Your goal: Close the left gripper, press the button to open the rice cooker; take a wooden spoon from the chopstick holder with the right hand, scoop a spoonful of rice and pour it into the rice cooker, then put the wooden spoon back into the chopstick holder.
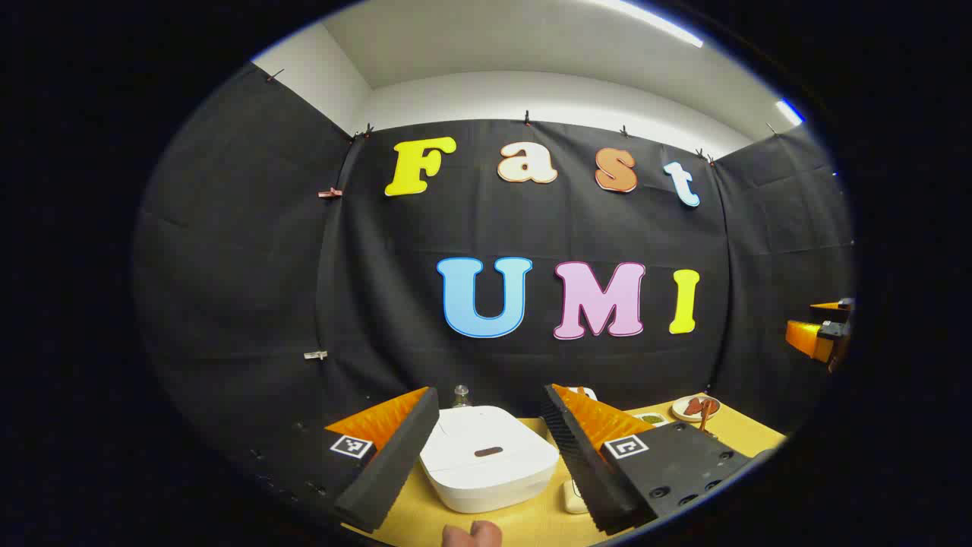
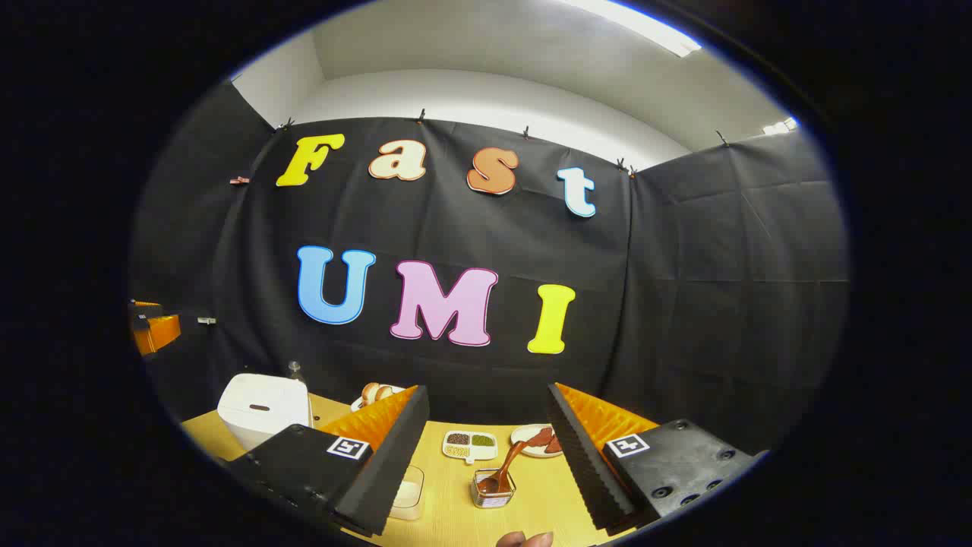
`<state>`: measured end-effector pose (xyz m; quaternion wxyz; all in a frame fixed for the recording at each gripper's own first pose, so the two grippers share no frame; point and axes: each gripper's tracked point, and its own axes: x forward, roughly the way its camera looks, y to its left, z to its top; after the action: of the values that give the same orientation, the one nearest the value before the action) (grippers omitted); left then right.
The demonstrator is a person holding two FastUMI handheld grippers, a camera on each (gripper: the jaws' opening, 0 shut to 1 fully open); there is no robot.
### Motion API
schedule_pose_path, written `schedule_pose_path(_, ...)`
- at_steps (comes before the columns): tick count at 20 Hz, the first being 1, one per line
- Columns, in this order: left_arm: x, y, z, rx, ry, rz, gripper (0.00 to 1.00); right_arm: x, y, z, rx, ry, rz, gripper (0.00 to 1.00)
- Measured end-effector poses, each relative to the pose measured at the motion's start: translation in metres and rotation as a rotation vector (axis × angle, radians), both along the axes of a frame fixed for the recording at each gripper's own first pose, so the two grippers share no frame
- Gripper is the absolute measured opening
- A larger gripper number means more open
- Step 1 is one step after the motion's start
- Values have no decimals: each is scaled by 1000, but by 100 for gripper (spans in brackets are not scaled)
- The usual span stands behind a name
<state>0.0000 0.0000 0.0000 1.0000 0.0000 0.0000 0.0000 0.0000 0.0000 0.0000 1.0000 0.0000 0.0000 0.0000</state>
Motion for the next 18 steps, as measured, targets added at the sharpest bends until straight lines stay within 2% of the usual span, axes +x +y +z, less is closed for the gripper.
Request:
schedule_pose_path(16, 1, 2, -12, -46, 38, 46, 95, -10, -3, 2, -55, -13, -3, 97)
schedule_pose_path(18, 1, -3, -14, -67, 49, 26, 95, -9, -3, 1, -59, -10, -2, 97)
